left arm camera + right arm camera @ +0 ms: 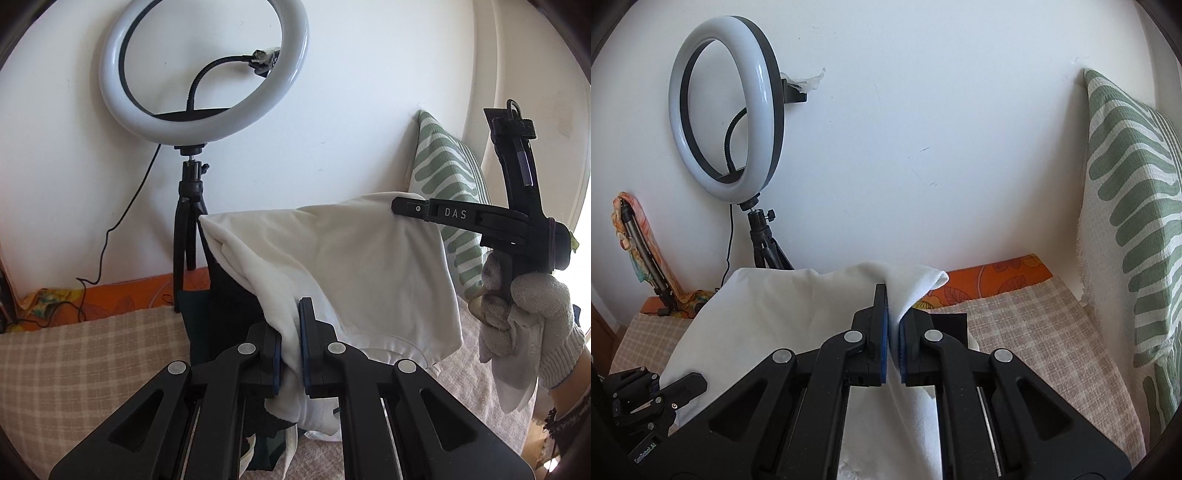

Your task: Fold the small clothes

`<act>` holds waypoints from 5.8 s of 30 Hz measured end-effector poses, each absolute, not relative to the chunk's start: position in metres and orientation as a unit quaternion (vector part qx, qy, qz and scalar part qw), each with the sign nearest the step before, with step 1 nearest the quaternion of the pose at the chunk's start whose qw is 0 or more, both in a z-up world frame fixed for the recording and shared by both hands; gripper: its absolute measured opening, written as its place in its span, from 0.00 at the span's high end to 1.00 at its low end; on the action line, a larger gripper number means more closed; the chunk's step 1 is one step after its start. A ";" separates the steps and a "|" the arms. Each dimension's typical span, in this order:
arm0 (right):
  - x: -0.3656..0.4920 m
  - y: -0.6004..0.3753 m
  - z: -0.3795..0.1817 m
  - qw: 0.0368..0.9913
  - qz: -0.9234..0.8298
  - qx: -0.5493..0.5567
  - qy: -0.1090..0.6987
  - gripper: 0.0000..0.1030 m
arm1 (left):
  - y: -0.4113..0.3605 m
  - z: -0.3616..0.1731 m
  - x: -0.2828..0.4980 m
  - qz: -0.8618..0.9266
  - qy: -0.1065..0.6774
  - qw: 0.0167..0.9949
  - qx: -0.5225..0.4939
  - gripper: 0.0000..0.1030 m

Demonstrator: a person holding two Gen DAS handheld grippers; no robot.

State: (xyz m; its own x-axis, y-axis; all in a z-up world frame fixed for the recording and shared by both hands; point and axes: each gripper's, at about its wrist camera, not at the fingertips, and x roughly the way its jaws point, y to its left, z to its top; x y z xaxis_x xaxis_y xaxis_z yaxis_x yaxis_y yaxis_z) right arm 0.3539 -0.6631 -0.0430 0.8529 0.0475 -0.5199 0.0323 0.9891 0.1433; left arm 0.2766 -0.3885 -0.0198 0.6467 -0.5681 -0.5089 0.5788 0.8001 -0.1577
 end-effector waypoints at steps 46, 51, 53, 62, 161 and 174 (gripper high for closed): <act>0.332 -0.662 -0.048 0.946 -0.097 0.053 0.305 0.09 | -0.366 -0.013 0.232 -0.268 0.296 0.915 0.049 0.18; 0.306 -0.644 -0.033 0.951 -0.091 0.047 0.291 0.03 | -0.351 -0.001 0.215 -0.264 0.291 0.918 0.044 0.18; 0.294 -0.635 -0.027 0.953 -0.089 0.040 0.288 0.03 | -0.343 0.004 0.205 -0.264 0.289 0.919 0.042 0.18; 0.237 -0.590 0.001 0.958 -0.081 0.038 0.271 0.02 | -0.309 0.028 0.161 -0.259 0.274 0.926 0.037 0.18; 0.085 -0.478 -0.042 0.964 -0.087 0.096 0.234 0.00 | -0.223 -0.005 0.041 -0.197 0.252 0.943 0.092 0.01; 0.084 -0.476 -0.044 0.964 -0.087 0.096 0.234 0.00 | -0.225 -0.006 0.039 -0.197 0.254 0.943 0.090 0.01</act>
State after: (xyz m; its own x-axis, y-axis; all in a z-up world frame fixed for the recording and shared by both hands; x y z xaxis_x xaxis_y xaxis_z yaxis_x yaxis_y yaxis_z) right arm 0.0845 -0.4762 -0.0444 0.8754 -0.1233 -0.4674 0.2133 0.9662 0.1446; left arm 0.0385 -0.2253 -0.0059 0.7930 -0.3255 -0.5149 0.4175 0.9060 0.0702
